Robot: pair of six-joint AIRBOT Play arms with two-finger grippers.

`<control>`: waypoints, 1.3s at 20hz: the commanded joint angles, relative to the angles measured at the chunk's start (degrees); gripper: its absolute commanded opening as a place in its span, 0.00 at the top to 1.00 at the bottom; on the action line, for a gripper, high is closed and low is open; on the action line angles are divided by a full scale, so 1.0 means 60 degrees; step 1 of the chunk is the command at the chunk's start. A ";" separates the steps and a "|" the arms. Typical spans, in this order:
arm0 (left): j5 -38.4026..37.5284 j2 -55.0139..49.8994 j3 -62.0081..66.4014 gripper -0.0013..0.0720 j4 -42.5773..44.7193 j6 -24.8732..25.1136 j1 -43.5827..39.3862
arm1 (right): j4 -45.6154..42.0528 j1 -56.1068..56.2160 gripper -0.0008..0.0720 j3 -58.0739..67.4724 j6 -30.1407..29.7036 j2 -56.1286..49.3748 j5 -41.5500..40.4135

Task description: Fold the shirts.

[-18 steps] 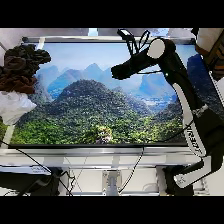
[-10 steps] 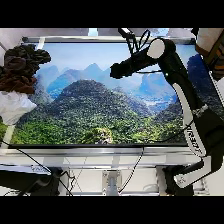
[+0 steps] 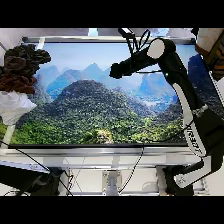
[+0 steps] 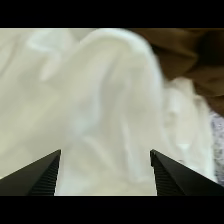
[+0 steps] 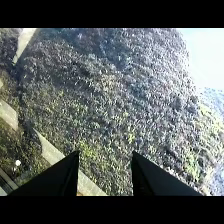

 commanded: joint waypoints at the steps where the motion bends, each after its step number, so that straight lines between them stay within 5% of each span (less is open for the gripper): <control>1: -0.0044 -0.0605 -0.0004 0.11 0.0423 -0.0029 0.0386 | -0.0007 0.0004 0.47 -0.0004 0.0007 -0.0007 -0.0437; 7: -0.0171 -0.1891 -0.0004 0.17 -0.1654 0.0404 0.0357 | 0.0091 0.0004 0.47 -0.0007 0.0076 -0.0007 -0.0820; 10: -0.0572 -0.2087 0.0000 0.96 -0.2233 0.0878 0.0229 | -0.0025 0.0004 0.47 -0.0007 0.0069 -0.0011 -0.1089; 16: -0.2557 -0.1694 0.0947 0.97 -0.8087 0.1949 0.0109 | -0.0911 0.0004 0.47 -0.0004 0.0069 -0.0084 -0.1923; 20: -0.2696 0.0401 0.1377 0.97 -0.8710 0.2040 -0.0568 | -0.2058 -0.0007 0.47 -0.0004 0.0382 -0.0084 -0.2805; 26: -0.2193 0.3366 0.1785 0.97 -0.8874 0.1708 -0.3588 | -0.4022 -0.0397 0.47 0.0004 0.3024 -0.0058 -0.4874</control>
